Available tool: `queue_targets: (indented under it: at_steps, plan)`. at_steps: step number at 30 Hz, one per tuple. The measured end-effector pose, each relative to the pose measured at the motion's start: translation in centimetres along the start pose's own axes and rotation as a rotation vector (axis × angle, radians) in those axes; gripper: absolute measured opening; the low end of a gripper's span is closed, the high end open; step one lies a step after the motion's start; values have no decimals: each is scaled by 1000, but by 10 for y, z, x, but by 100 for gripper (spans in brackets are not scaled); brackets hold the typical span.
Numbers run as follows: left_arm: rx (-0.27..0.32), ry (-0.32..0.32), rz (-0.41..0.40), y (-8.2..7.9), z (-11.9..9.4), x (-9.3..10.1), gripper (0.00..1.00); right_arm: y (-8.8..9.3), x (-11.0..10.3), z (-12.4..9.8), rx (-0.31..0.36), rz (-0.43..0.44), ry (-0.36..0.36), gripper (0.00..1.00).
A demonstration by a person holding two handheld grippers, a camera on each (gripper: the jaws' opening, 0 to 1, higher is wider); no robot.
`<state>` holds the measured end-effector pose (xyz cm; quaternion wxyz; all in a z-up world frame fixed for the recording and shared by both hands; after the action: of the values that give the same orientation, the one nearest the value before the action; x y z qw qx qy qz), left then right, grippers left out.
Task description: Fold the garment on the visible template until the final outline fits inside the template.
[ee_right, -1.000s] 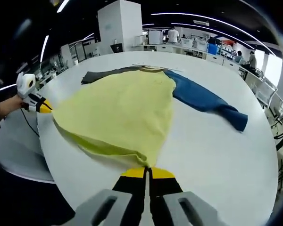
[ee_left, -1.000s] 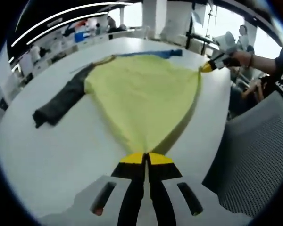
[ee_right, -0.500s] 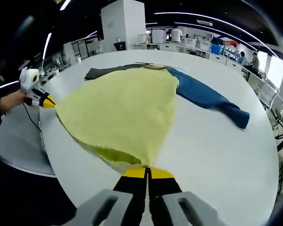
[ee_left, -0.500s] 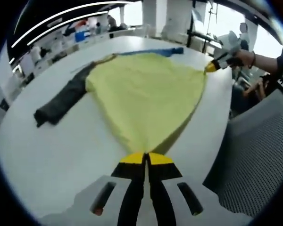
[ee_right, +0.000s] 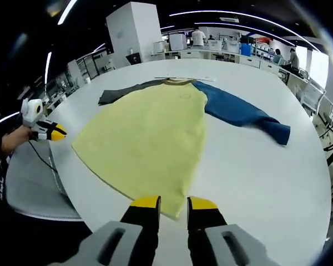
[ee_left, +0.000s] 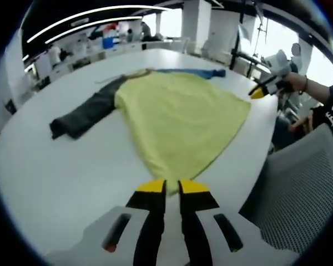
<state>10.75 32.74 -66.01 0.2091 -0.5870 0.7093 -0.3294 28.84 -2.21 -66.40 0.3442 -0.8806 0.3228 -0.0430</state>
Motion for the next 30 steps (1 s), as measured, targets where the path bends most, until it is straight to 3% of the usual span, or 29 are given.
queue_targets:
  at_steps: [9,20,30]
  plan:
    - [-2,-38,-112,2,12,-6,17,7,-2,7,-35,90,27,18]
    - [-30,-68,-165,5,19,-8,13,16,1,16,-86,136,76,15]
    - [-78,-74,-215,11,29,-7,9,21,6,21,-115,144,86,3]
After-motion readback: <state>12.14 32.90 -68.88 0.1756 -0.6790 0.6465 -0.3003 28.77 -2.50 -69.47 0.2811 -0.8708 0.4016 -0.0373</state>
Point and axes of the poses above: the point that each gripper's makers call its tool centre point, and the gripper's own axes: z roughly forward along the fingers, x roughly to its right, y roughly out of its underside, the point moved 4 cm from there along -z, roughly backward along the fingers, and after that the axes turned 1 degree about -x, right-handed, at the moved point
